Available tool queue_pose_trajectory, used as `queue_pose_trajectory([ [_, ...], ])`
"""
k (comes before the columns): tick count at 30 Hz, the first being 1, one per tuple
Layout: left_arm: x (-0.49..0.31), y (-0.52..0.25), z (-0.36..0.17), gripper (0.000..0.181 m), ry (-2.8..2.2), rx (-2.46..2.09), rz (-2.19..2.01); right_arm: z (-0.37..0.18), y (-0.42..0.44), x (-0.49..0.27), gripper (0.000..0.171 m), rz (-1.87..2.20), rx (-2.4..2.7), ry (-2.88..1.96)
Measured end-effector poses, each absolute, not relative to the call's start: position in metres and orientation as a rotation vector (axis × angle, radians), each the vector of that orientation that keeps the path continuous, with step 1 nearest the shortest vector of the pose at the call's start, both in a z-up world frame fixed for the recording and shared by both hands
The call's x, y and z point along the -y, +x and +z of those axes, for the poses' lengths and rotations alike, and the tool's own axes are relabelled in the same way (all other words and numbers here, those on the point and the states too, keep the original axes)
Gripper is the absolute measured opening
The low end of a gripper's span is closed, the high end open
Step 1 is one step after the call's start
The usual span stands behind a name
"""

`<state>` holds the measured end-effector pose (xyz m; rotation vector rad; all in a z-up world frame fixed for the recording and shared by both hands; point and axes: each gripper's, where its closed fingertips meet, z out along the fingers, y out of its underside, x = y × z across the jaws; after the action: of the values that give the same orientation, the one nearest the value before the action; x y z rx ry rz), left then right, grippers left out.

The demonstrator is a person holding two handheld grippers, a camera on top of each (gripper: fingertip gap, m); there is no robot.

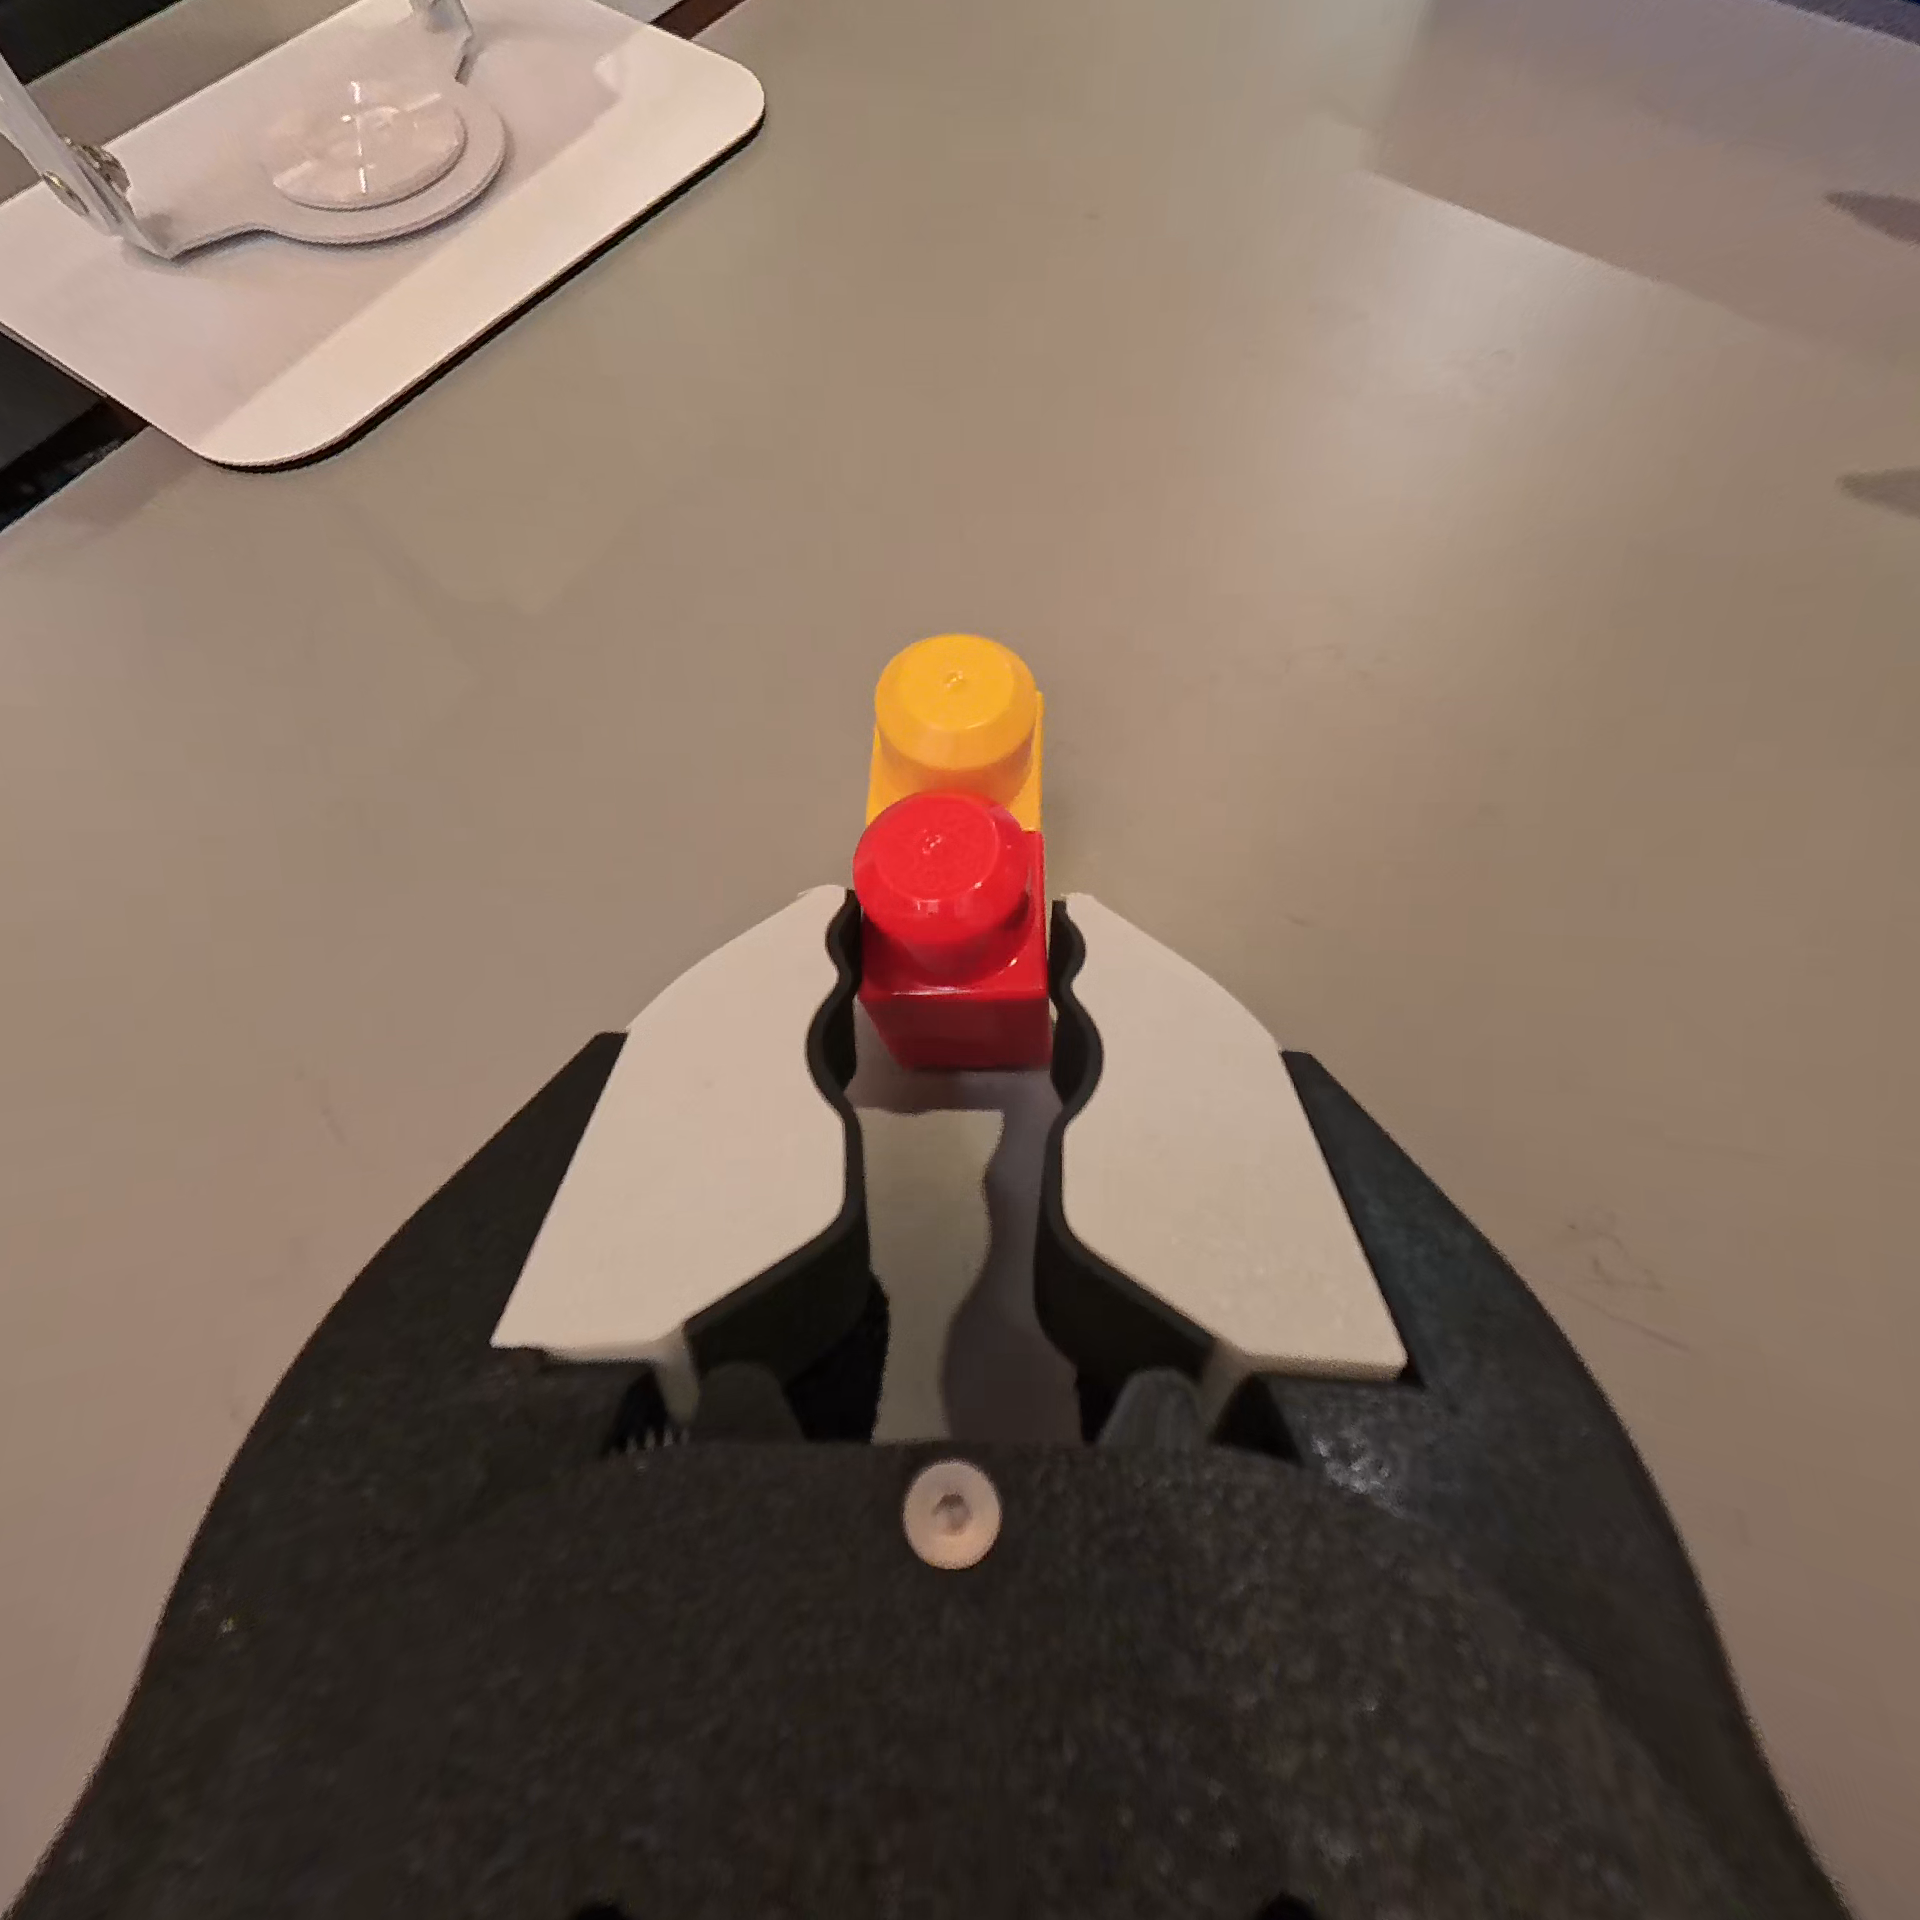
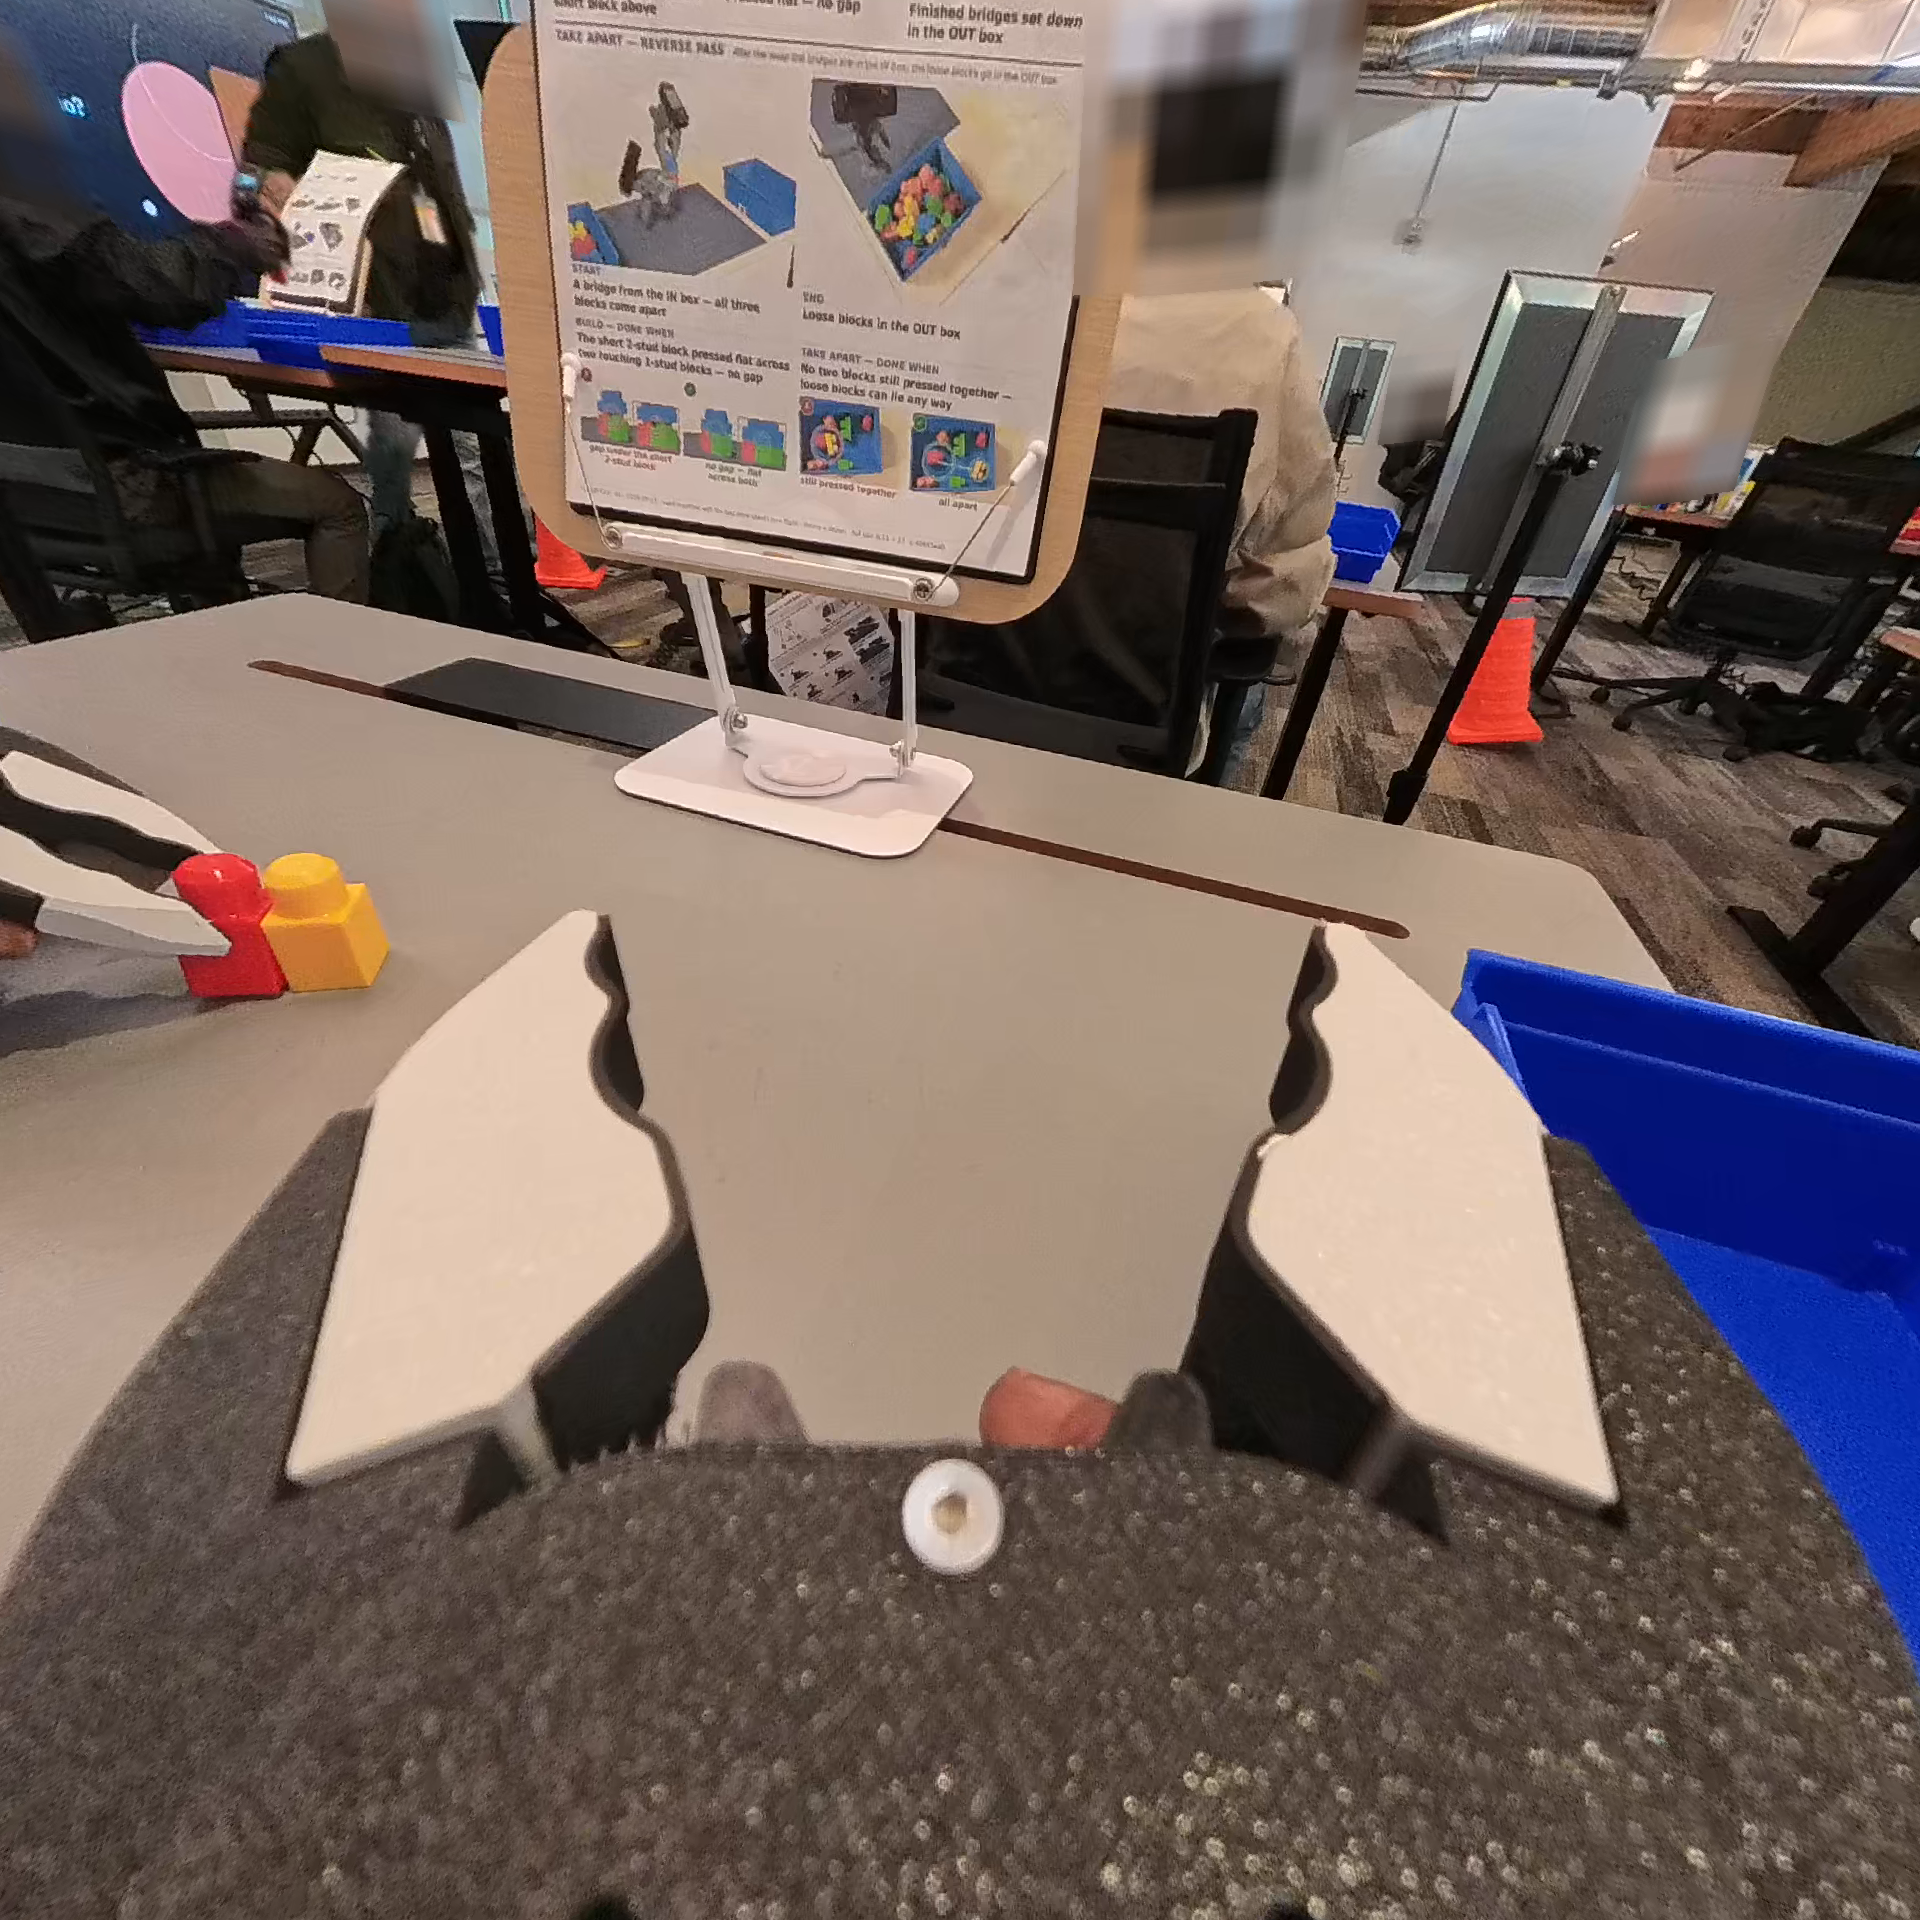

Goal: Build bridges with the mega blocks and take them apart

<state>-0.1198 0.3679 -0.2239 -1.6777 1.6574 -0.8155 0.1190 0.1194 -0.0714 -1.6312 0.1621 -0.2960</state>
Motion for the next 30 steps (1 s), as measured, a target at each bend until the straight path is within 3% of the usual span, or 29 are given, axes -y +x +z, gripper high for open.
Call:
queue_pose_trajectory([
  [18,-0.3687,-0.1197,-0.2255,0.035,-1.586,-1.714,-0.863,-0.0703,0.1178,-0.1207,0.119,-0.296,-0.159,-1.629],
  [30,-0.3753,-0.1256,-0.2216,0.066,-1.610,-1.670,-0.883,-0.0679,0.1162,-0.1187,0.120,-0.298,-0.156,-1.625],
])
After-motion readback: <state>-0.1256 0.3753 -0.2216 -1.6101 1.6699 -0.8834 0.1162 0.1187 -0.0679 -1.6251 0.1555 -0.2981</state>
